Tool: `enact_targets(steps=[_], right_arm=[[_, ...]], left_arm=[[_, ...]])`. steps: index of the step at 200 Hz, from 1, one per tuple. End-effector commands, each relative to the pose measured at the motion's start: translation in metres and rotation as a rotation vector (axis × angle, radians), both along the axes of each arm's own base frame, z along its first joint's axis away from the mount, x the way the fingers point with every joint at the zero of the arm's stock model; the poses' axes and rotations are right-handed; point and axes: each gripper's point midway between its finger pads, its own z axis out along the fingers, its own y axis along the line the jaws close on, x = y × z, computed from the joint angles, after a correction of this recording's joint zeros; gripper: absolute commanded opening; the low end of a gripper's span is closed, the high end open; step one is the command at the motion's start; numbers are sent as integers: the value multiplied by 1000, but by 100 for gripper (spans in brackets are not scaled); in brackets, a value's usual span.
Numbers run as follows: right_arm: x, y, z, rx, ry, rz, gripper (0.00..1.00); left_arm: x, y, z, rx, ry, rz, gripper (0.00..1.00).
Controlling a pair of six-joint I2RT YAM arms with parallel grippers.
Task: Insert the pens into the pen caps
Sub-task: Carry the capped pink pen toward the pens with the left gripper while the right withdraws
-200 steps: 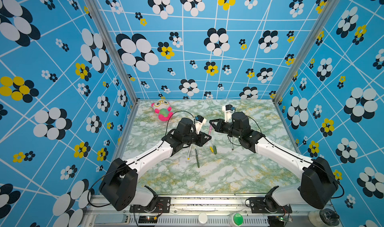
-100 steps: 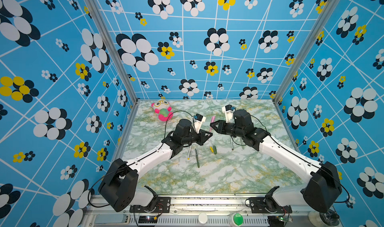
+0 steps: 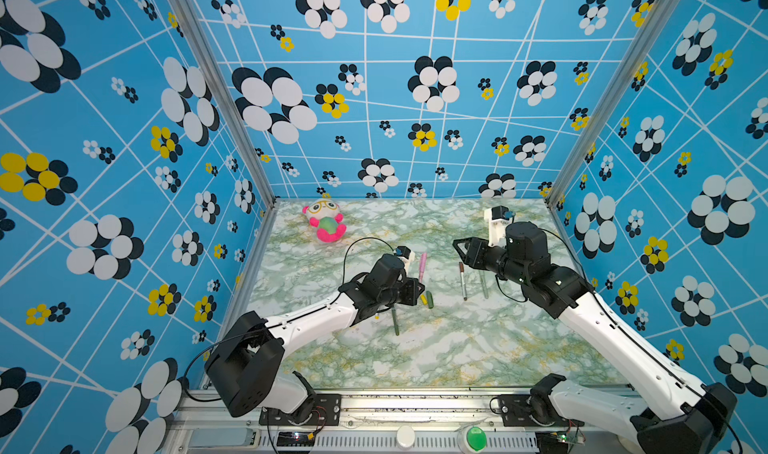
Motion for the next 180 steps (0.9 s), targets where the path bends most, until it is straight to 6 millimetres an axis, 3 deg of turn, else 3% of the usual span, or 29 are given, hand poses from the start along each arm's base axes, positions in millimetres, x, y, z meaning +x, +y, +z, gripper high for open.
enact_targets(steps=[1, 69, 99, 180], right_arm=[[1, -33, -23, -82, 36, -130, 47], [-2, -77, -25, -94, 54, -262, 47], [-6, -82, -29, -85, 66, -264, 47], [-13, -83, -30, -64, 63, -255, 47]], left_arm=[[0, 0, -22, 126, 79, 101, 0], [8, -53, -49, 202, 170, 105, 0], [14, -70, -56, 226, 199, 123, 0], [29, -90, -87, 312, 225, 148, 0]])
